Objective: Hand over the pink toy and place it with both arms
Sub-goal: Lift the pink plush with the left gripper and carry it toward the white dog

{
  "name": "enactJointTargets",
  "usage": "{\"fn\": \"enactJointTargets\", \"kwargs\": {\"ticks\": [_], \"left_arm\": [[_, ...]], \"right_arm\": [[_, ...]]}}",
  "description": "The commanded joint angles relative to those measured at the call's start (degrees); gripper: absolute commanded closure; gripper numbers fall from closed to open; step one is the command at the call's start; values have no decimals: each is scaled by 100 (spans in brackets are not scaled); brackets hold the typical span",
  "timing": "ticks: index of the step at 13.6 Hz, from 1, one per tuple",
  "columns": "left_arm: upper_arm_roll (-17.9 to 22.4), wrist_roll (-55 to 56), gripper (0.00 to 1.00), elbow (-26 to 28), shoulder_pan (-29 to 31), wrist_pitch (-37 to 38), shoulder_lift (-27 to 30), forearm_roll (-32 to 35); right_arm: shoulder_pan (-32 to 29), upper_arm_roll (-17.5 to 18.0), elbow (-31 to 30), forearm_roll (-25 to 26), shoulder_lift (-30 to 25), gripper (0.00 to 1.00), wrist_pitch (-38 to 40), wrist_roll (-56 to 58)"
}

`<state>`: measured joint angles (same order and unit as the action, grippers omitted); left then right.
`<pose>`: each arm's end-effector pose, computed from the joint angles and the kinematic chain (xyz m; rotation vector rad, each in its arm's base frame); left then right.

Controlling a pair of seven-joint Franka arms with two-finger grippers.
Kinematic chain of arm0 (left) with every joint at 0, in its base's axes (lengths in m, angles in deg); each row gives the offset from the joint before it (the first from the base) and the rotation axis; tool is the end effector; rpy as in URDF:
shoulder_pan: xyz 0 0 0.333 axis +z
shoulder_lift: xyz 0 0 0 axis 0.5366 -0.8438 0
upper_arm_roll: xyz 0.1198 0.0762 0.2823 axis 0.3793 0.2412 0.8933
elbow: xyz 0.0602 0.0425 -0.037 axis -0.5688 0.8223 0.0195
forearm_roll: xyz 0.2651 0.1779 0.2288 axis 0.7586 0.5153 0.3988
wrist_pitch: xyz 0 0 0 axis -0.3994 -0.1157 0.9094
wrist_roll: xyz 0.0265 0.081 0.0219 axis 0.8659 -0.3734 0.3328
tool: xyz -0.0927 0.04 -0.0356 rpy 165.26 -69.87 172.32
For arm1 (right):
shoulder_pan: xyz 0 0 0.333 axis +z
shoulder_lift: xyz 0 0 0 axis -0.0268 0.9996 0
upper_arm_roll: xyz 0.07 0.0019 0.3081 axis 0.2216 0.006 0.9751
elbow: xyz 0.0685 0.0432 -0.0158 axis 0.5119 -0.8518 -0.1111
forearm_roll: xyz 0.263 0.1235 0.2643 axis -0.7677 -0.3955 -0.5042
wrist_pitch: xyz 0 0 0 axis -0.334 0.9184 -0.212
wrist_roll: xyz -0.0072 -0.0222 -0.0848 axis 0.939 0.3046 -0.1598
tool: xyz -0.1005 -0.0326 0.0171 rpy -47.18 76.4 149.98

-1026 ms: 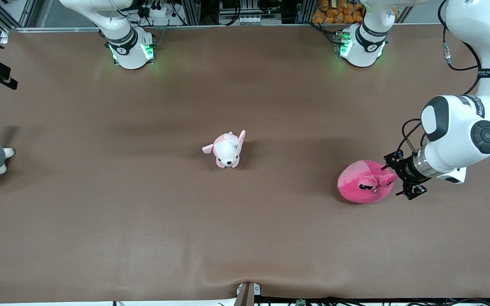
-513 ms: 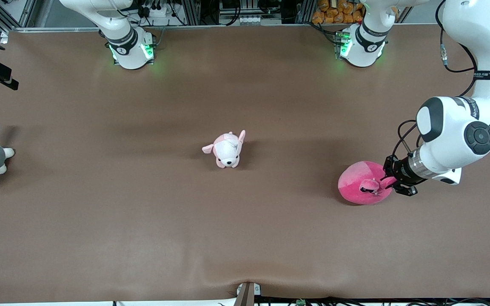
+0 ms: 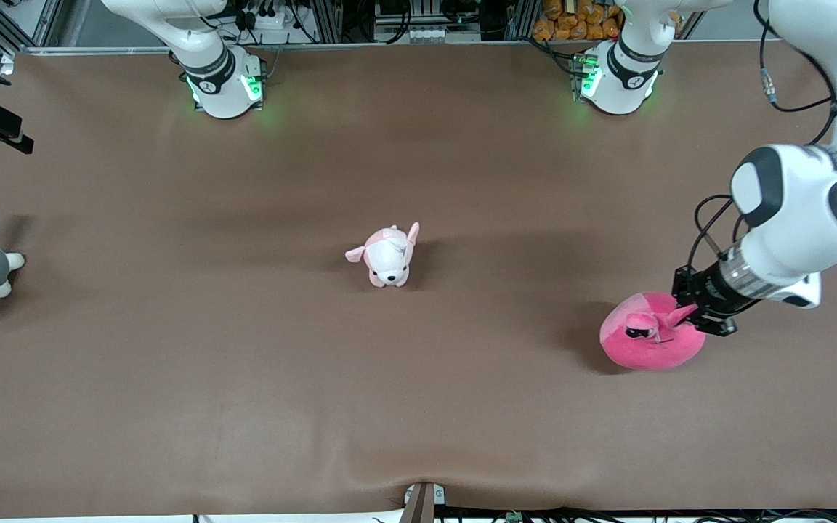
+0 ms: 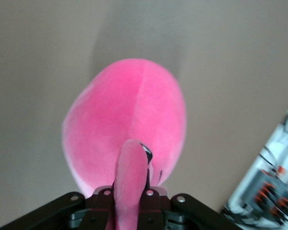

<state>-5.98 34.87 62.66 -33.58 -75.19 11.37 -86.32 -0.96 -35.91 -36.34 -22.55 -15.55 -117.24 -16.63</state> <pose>0.6455 -0.0519 0.4214 1.6167 2.4500 0.0269 0.5119 -0.0466 0.6732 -3.1087 -0.0213 0.1380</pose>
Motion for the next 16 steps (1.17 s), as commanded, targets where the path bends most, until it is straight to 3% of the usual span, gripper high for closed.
{"fn": "enactJointTargets", "kwargs": {"ticks": [1,6,7,8,11,14,16], "left_arm": [[-45,141,100,-558,-54,449,215,-113],[-659,1158,100,-1421,-107,820,189,-158],[-756,1404,100,-1518,-203,820,189,-131],[-775,1624,100,-1623,-413,829,189,17],[-775,2258,100,-2019,-1116,1267,172,474],[-775,2934,100,-2221,-2002,1295,110,1000],[-749,3364,100,-2327,-2705,1295,-13,1449]], "right_arm": [[-49,28,122,-37,46,0,92,50],[-145,19,210,252,677,0,31,50],[-207,2,236,279,1114,0,39,41],[-312,2,271,288,1353,0,57,58],[-383,11,245,350,1382,0,118,-2],[-208,63,263,35,1364,0,241,-780],[-93,63,263,-824,1364,0,242,-1756]]}}
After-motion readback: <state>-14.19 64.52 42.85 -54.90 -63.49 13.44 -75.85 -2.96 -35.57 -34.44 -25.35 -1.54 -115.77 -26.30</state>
